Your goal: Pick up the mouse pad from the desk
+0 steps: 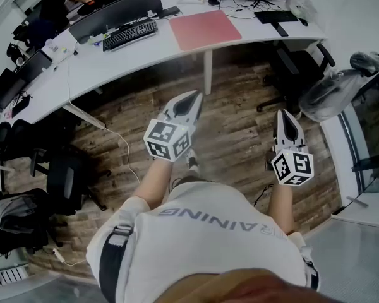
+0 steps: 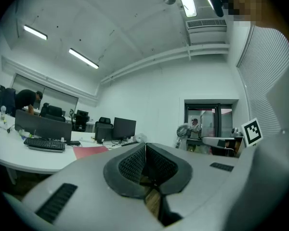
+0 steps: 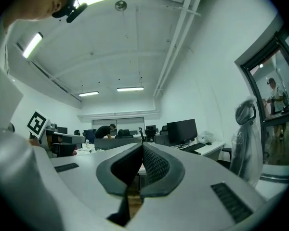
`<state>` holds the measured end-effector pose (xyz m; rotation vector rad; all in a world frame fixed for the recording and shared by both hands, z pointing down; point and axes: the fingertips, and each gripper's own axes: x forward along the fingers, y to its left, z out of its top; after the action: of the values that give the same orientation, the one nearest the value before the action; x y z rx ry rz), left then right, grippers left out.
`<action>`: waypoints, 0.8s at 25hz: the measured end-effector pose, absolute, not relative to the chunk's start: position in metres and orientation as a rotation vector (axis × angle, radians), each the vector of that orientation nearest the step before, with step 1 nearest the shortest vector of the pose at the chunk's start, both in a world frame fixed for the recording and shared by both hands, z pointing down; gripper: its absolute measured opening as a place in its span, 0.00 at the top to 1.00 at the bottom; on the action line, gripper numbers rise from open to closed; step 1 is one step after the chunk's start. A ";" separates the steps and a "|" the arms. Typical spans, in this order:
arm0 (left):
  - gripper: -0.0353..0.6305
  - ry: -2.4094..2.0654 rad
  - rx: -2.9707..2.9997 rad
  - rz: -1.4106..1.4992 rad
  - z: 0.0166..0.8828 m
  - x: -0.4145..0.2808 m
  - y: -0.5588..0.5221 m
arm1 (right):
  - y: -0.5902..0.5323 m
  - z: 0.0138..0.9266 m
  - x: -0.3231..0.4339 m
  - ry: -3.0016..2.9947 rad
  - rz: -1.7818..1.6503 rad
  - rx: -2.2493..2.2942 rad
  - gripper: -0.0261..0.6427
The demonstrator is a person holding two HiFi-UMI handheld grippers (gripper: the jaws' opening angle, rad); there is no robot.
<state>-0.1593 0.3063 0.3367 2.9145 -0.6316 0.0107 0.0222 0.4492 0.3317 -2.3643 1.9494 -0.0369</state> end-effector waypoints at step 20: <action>0.90 -0.655 2.893 0.072 0.346 -0.160 0.281 | 0.417 0.351 0.030 1.952 -0.159 -2.325 0.93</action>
<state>-0.1598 0.2810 0.3461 2.8931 -0.6555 0.0717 0.0300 0.4169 0.3514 -2.3251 1.9522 -0.1594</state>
